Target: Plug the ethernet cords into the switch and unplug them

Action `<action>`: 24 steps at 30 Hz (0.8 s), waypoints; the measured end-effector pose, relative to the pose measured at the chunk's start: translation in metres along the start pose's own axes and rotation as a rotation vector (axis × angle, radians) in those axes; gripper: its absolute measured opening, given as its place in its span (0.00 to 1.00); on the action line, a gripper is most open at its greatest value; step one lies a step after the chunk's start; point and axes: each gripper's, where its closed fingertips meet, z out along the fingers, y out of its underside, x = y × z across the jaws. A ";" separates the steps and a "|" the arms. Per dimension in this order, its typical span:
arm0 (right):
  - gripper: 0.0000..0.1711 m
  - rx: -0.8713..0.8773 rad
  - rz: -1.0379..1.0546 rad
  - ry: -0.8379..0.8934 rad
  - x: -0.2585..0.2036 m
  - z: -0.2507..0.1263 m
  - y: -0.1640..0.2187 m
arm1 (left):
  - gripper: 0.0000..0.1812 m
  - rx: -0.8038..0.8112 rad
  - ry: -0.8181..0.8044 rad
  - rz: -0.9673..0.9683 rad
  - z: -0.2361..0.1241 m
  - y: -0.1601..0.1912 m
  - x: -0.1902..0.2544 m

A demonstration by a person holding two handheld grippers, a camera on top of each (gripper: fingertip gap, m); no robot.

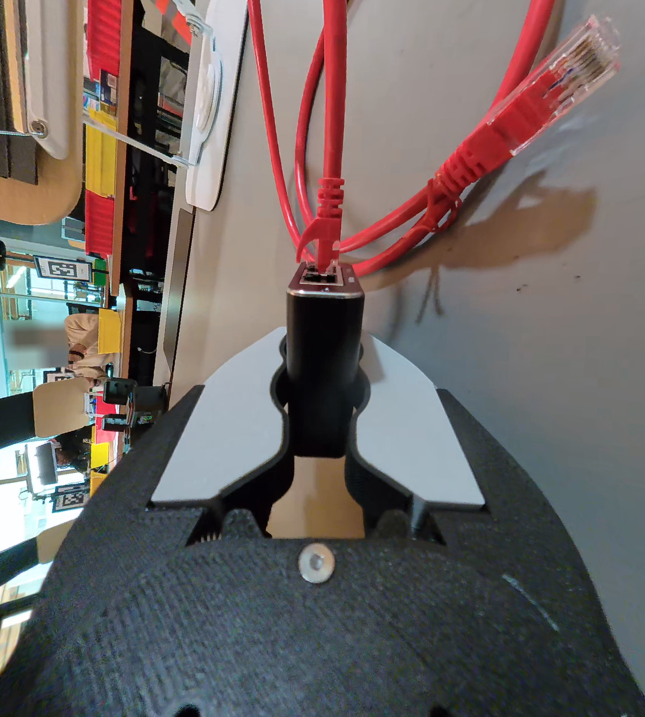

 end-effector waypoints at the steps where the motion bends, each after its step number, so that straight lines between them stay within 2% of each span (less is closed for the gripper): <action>1: 0.06 0.083 0.017 -0.016 -0.003 -0.012 -0.014 | 0.16 0.002 0.002 -0.004 0.000 0.000 0.000; 6: 0.05 0.401 0.081 -0.061 -0.015 -0.081 -0.063 | 0.16 0.001 0.002 -0.004 0.001 0.000 0.000; 13: 0.05 0.708 0.122 -0.013 -0.021 -0.169 -0.083 | 0.16 -0.007 -0.008 0.013 0.001 0.000 0.000; 17: 0.05 0.876 0.205 0.029 -0.012 -0.214 -0.077 | 0.16 -0.007 -0.010 0.014 0.001 0.000 0.000; 21: 0.05 0.860 0.226 0.119 -0.001 -0.228 -0.056 | 0.16 -0.008 -0.014 0.018 0.000 0.000 0.000; 24: 0.05 0.991 0.243 0.170 0.004 -0.266 -0.056 | 0.16 -0.008 -0.015 0.019 0.000 0.000 0.000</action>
